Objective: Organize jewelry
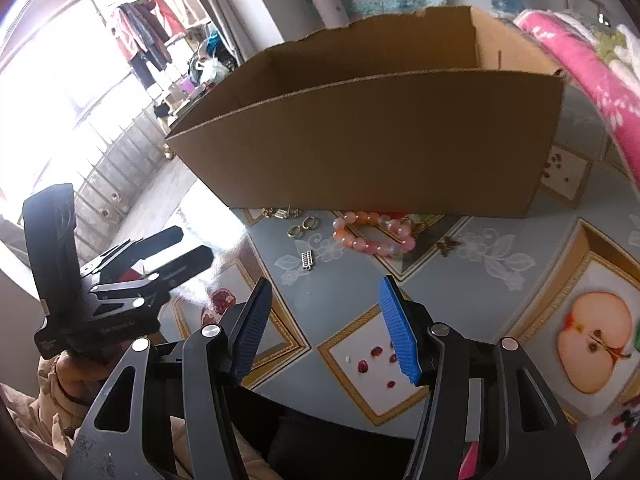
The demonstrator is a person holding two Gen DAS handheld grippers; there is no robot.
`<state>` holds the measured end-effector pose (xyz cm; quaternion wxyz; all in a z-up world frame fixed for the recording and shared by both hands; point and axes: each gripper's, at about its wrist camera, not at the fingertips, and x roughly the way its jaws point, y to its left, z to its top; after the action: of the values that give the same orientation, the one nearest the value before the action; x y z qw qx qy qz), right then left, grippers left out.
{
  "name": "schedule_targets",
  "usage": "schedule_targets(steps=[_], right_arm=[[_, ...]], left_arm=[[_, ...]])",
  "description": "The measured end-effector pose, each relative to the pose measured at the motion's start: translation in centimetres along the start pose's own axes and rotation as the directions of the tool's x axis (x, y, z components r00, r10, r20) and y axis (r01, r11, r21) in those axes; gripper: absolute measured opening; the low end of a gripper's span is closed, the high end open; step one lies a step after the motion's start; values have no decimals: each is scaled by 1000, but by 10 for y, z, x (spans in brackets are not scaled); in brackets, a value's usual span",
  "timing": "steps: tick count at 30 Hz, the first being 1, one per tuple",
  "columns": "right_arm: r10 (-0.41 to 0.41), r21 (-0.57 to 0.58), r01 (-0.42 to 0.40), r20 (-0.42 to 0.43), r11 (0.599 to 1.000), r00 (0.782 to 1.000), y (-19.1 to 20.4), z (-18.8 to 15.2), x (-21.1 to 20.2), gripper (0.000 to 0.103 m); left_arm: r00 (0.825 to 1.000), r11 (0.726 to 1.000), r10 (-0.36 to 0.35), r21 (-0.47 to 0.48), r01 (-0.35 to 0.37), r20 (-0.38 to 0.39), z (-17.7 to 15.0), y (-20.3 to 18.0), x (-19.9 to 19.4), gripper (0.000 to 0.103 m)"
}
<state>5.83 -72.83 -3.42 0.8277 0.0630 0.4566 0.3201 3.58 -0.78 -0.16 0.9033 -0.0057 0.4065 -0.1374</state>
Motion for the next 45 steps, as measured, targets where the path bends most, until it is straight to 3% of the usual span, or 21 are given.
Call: schedule_targets(steps=[5, 14, 23, 32, 39, 45], right_arm=[[26, -43, -28, -40, 999, 999, 8, -1, 16, 49], [23, -139, -31, -61, 990, 998, 22, -1, 31, 30], [-52, -271, 40, -36, 962, 998, 40, 5, 51, 20], [-120, -326, 106, -23, 939, 993, 46, 0, 55, 9], [-111, -295, 97, -32, 951, 993, 45, -1, 56, 4], [-64, -192, 52, -57, 980, 996, 29, 2, 48, 3]], left_arm=[[1000, 1000, -12, 25, 12, -2, 0, -7, 8, 81], [1000, 1000, 14, 24, -13, -19, 2, -7, 22, 80], [998, 999, 36, -5, -36, -43, 0, -1, 30, 69], [999, 999, 24, -42, -26, -42, -4, 8, 29, 58], [999, 999, 14, -49, -16, -29, -8, 14, 25, 57], [1000, 998, 1, -58, -2, -13, -11, 20, 18, 53]])
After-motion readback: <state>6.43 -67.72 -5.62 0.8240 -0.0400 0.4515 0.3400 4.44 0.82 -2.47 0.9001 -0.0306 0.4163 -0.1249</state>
